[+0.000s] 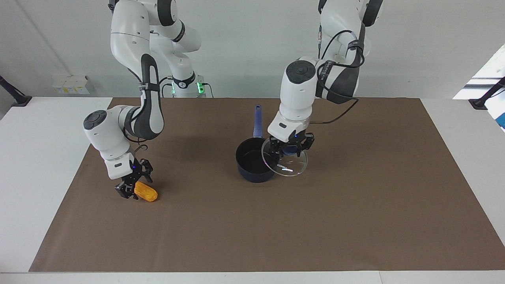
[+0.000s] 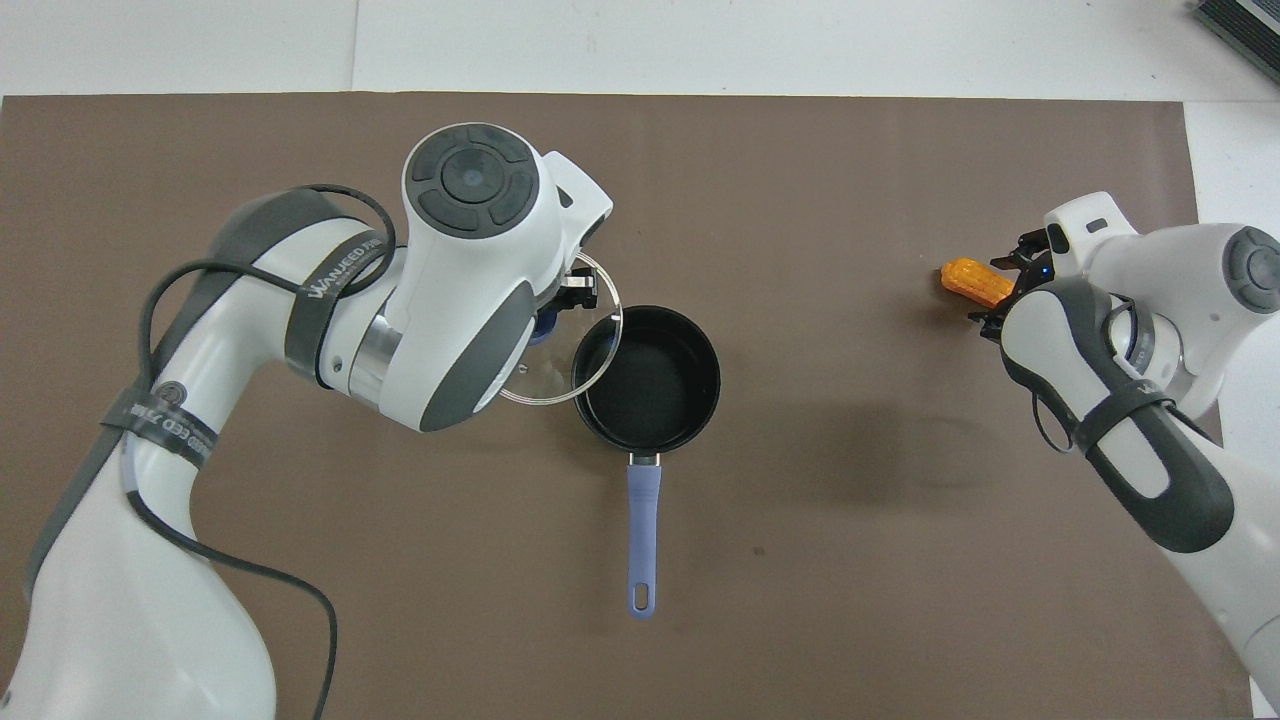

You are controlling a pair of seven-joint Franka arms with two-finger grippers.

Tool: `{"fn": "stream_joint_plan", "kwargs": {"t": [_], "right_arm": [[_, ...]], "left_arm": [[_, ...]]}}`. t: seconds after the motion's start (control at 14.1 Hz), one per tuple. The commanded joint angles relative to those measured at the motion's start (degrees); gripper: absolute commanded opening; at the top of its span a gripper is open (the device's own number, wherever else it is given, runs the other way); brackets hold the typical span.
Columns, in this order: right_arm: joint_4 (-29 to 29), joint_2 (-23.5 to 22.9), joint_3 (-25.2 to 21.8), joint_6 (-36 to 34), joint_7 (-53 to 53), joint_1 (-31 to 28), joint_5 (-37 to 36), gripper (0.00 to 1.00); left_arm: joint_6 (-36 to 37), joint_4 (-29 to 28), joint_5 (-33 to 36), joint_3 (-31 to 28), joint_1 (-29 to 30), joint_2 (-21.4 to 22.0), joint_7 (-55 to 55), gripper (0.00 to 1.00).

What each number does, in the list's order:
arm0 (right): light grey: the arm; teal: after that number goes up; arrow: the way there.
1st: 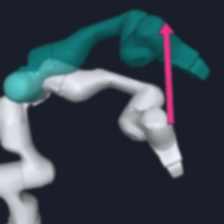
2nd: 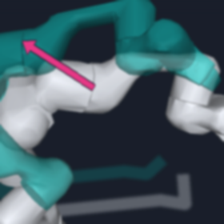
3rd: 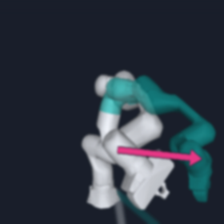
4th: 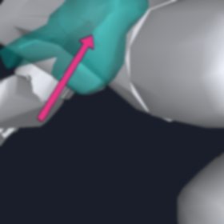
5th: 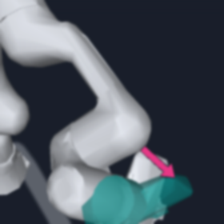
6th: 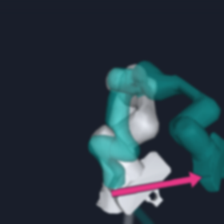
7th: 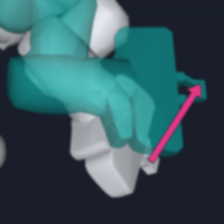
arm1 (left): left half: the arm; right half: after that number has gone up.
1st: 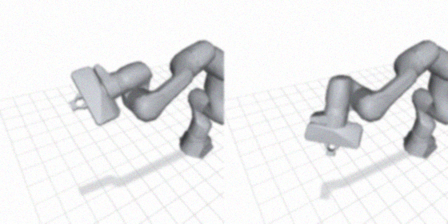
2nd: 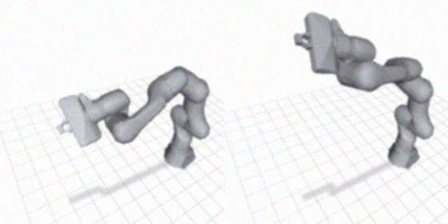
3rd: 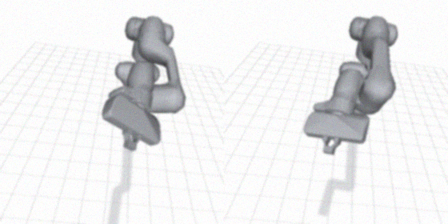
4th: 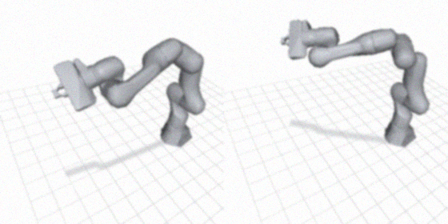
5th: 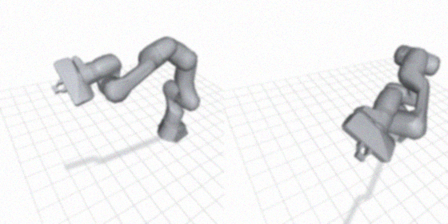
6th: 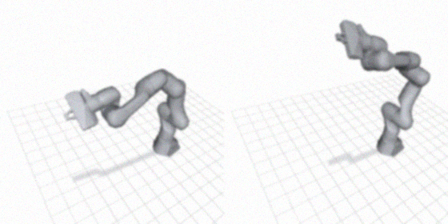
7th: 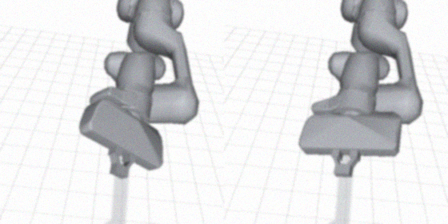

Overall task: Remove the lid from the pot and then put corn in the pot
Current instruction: 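Lift the lid off with the left gripper while the right gripper grasps the corn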

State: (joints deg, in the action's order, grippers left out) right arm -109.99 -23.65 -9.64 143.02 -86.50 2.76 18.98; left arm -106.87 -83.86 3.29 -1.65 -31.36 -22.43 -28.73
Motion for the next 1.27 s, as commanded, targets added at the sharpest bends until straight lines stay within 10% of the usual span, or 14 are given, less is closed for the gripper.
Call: {"fn": "stream_joint_plan", "kwargs": {"t": [0.0,0.42,1.2], "right_arm": [[-0.49,0.18,0.23,1.12,-2.53,-0.65,1.85,0.00],[4.34,3.60,0.06,-5.46,3.16,0.49,1.51,0.00],[5.22,17.22,-0.03,-19.25,47.26,4.52,-15.89,0.00]], "left_arm": [[-0.62,-4.82,0.84,0.42,4.01,3.18,6.91,0.00],[-13.07,-18.60,0.84,0.42,13.50,8.36,23.08,0.00],[-36.12,-44.02,12.79,0.33,23.97,18.74,34.09,0.00]]}}
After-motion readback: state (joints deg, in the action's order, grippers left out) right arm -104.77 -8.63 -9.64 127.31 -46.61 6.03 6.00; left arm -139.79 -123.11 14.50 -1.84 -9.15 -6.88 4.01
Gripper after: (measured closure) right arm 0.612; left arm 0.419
